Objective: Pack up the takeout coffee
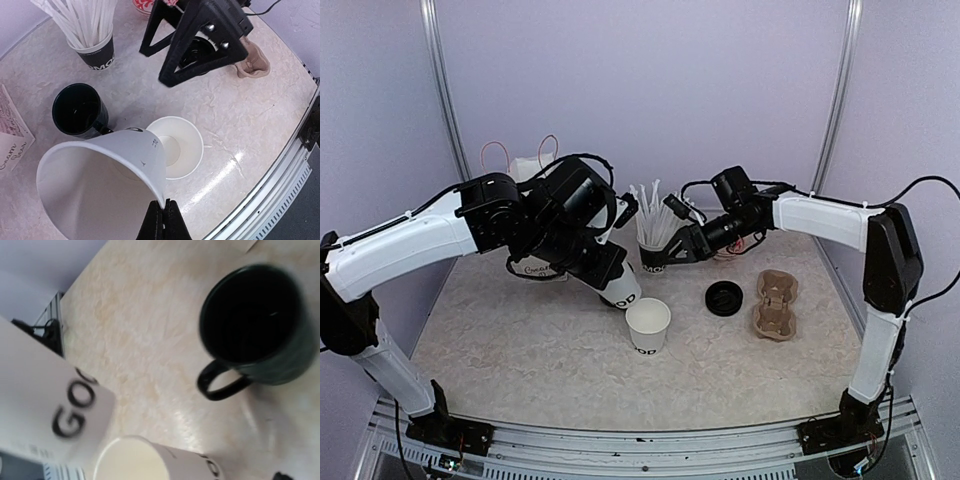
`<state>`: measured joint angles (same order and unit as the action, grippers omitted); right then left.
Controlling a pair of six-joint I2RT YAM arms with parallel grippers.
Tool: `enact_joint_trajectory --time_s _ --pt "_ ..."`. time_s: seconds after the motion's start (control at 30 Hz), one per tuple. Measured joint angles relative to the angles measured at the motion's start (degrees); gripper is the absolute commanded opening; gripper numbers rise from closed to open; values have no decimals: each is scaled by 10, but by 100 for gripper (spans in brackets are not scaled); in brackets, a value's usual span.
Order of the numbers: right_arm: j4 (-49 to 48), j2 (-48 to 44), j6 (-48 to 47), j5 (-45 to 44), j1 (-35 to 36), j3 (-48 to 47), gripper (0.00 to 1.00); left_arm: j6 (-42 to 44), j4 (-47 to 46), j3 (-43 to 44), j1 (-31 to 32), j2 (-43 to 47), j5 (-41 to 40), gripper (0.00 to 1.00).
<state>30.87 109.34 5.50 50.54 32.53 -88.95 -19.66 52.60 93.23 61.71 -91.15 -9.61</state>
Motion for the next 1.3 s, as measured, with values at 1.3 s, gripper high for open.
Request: enact_joint_trajectory --time_s 1.3 --pt "40 -103 -156 -30 -21 49 96 46 -21 -254 -566 51 -33 0"
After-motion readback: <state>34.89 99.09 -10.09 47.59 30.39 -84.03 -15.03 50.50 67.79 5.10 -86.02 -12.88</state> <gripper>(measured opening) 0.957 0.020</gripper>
